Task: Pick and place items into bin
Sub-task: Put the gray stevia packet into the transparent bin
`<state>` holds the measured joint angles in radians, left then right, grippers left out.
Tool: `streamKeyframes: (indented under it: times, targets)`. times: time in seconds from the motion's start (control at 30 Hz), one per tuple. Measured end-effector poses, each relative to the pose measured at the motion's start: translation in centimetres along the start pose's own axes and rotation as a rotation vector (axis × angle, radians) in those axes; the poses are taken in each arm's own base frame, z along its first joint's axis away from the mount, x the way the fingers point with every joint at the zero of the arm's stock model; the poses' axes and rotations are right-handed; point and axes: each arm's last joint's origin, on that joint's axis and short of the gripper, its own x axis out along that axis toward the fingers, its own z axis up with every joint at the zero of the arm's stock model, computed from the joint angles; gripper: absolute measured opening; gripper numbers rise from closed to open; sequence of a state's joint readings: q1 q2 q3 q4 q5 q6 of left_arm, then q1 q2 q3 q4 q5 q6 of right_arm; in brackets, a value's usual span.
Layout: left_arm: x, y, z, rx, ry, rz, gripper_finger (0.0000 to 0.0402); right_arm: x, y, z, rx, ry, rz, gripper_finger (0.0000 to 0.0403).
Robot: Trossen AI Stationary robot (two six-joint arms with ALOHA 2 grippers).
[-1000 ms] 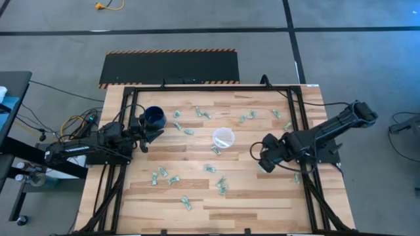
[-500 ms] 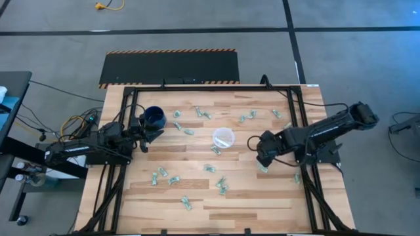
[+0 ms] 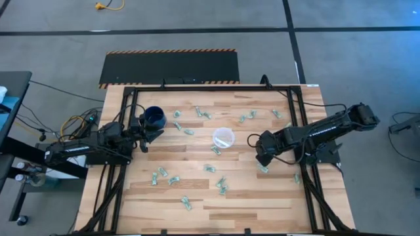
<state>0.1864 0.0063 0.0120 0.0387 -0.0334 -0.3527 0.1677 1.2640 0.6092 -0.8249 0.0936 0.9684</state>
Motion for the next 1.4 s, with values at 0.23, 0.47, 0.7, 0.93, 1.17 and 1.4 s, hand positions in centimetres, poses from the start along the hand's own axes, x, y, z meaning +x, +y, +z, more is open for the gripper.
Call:
streamKeyframes:
  times: [0.23, 0.47, 0.7, 0.93, 1.17, 1.4]
  targets:
    - [0.0, 0.0, 0.0, 0.0, 0.001, 0.0, 0.0111, 0.0, 0.2, 0.2, -0.002, -0.024, 0.024, 0.0167]
    - [0.0, 0.0, 0.0, 0.0, 0.001, 0.001, 0.0111, 1.7, 0.7, 0.3, -0.038, 0.017, -0.049, 0.0158]
    - [0.0, 0.0, 0.0, 0.0, 0.003, 0.001, 0.0111, 3.3, 1.1, 0.7, -0.082, 0.067, -0.105, 0.0148]
    - [0.0, 0.0, 0.0, 0.0, 0.002, 0.001, 0.0111, 2.5, 0.9, 0.7, -0.076, 0.033, -0.056, 0.0103]
    - [0.0, 0.0, 0.0, 0.001, 0.003, 0.001, 0.0111, 1.9, 0.5, 1.0, -0.068, -0.044, -0.078, 0.0025]
    - [0.0, 0.0, 0.0, 0.001, 0.002, 0.005, 0.0111, 1.7, 0.6, 1.4, -0.052, -0.066, -0.077, 0.0008]
